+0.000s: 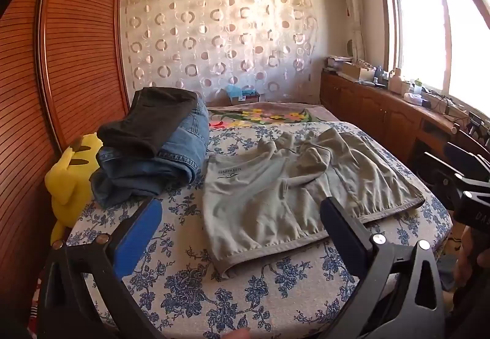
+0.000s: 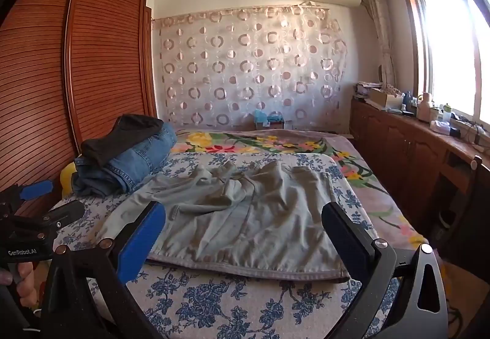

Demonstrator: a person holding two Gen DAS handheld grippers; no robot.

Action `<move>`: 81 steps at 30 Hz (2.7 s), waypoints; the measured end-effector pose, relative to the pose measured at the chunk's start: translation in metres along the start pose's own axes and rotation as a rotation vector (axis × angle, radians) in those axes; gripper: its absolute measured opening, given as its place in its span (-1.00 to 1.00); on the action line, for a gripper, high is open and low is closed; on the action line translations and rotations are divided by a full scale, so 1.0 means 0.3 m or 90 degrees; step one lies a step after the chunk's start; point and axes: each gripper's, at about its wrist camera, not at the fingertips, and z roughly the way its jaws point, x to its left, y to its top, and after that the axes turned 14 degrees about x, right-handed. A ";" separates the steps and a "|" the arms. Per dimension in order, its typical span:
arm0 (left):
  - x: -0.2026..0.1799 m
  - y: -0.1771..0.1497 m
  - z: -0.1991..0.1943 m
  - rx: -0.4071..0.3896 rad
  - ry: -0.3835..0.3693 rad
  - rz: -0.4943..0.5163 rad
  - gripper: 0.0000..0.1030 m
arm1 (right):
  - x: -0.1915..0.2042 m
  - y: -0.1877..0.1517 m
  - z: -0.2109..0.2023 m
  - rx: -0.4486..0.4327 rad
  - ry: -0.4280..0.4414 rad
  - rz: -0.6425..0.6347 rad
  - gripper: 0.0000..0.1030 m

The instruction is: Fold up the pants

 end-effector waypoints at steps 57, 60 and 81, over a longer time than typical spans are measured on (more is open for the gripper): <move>-0.008 0.019 -0.056 -0.020 0.018 0.015 1.00 | 0.004 -0.007 -0.001 -0.001 -0.003 -0.008 0.98; -0.009 0.021 -0.059 -0.020 0.019 0.015 1.00 | 0.005 -0.007 0.002 0.000 -0.003 -0.008 0.98; -0.016 0.016 -0.058 -0.023 0.017 0.018 1.00 | 0.007 -0.011 -0.001 -0.001 -0.003 -0.009 0.98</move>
